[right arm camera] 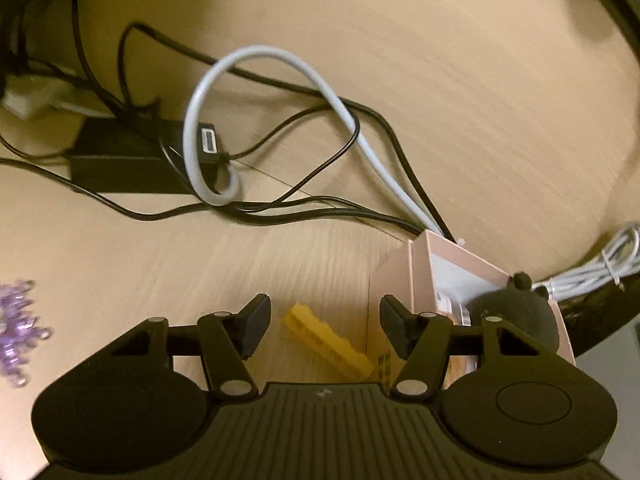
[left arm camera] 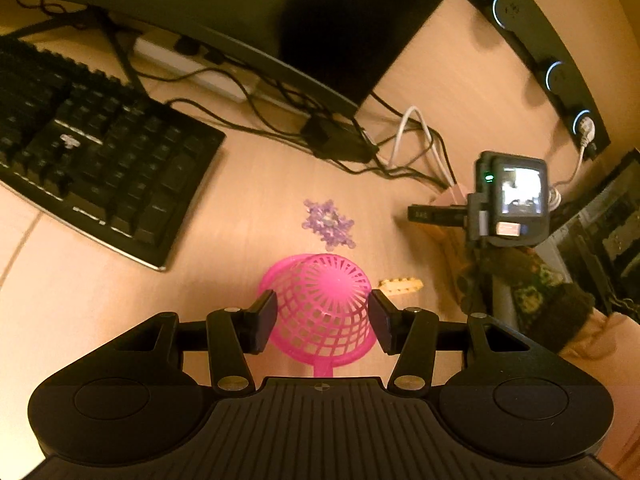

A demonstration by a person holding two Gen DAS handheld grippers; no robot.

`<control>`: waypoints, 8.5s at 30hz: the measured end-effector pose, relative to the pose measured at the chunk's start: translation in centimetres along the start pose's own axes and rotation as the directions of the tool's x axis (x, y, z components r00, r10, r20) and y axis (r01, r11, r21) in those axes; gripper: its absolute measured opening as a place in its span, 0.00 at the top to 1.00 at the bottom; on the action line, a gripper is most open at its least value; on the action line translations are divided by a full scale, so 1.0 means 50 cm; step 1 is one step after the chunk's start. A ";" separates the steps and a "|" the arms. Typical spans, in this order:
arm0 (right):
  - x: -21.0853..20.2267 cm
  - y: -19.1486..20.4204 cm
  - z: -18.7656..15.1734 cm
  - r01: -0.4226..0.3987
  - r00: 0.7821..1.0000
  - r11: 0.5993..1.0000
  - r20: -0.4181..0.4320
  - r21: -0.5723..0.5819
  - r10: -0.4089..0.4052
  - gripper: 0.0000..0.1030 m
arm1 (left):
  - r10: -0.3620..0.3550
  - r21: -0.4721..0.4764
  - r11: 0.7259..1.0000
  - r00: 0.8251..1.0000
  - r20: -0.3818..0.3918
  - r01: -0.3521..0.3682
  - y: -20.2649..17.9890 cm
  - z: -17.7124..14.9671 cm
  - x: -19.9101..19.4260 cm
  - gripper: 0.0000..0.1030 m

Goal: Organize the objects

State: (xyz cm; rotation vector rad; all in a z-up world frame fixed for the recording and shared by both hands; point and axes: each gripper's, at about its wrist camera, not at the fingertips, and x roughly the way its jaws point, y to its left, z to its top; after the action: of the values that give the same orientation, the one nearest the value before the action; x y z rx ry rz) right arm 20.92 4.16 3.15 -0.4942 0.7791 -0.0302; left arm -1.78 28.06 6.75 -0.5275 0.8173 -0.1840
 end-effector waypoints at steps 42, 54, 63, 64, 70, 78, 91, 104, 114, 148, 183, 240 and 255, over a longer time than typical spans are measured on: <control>-0.254 -0.141 -0.336 -0.199 0.979 0.938 0.017 0.284 0.203 0.29 | -0.015 0.105 0.994 0.995 -0.101 0.026 -0.103 -0.048 0.104 0.47; -0.208 -0.220 -0.327 -0.110 0.993 0.931 -0.007 0.349 0.120 0.35 | -0.042 0.074 0.996 0.994 -0.096 0.049 -0.121 -0.054 0.085 0.47; -0.144 -0.210 -0.316 -0.165 0.984 0.904 0.003 0.394 0.179 0.19 | -0.038 0.113 0.992 0.992 -0.120 0.052 -0.159 -0.069 0.097 0.47; -0.131 -0.212 -0.317 -0.168 0.983 0.900 0.002 0.402 0.183 0.19 | -0.031 0.116 0.992 0.992 -0.124 0.046 -0.163 -0.071 0.097 0.47; -0.111 -0.230 -0.311 -0.217 0.973 0.877 0.021 0.429 0.230 0.39 | 0.007 0.168 0.986 0.993 -0.118 0.013 -0.205 -0.086 0.080 0.47; -0.245 -0.282 -0.348 -0.332 0.943 0.880 0.085 0.340 0.323 0.39 | 0.009 0.213 0.977 0.985 -0.175 0.029 -0.300 -0.131 0.082 0.47; -0.353 -0.366 -0.488 -0.314 0.947 0.905 0.154 0.287 0.280 0.39 | -0.049 0.311 0.947 0.992 -0.116 0.083 -0.467 -0.094 0.123 0.47; -0.392 -0.431 -0.564 -0.279 0.957 0.886 0.181 0.372 0.225 0.39 | -0.221 0.348 0.926 0.957 0.186 0.146 -0.673 0.085 0.292 0.47; -0.377 -0.440 -0.559 -0.275 0.957 0.909 0.181 0.315 0.227 0.39 | -0.079 0.235 0.970 0.993 0.086 0.057 -0.583 0.050 0.422 0.47; -0.029 -0.349 -0.157 -0.415 0.910 0.879 0.119 0.235 0.397 0.59 | 0.034 0.059 0.998 0.999 -0.011 -0.033 -0.314 -0.101 0.159 0.47; -0.092 -0.459 -0.287 -0.169 0.982 0.963 0.118 0.212 0.147 0.32 | 0.025 0.077 0.997 0.998 -0.051 -0.021 -0.308 -0.129 0.151 0.47; -0.305 -0.230 -0.404 -0.344 0.938 0.926 0.099 0.156 0.332 0.00 | 0.143 0.221 0.968 0.987 -0.077 -0.123 -0.195 -0.066 0.167 0.82; -0.182 0.014 -0.149 -0.532 0.846 0.842 0.087 0.091 0.525 0.00 | 0.184 -0.007 0.983 0.982 -0.032 -0.185 -0.015 -0.076 -0.036 0.82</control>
State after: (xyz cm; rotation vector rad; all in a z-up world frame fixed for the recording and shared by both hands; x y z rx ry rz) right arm 9.23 3.56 4.42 -0.1575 0.8300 0.4547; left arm -5.77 26.62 6.13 -0.4558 0.8934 -0.0178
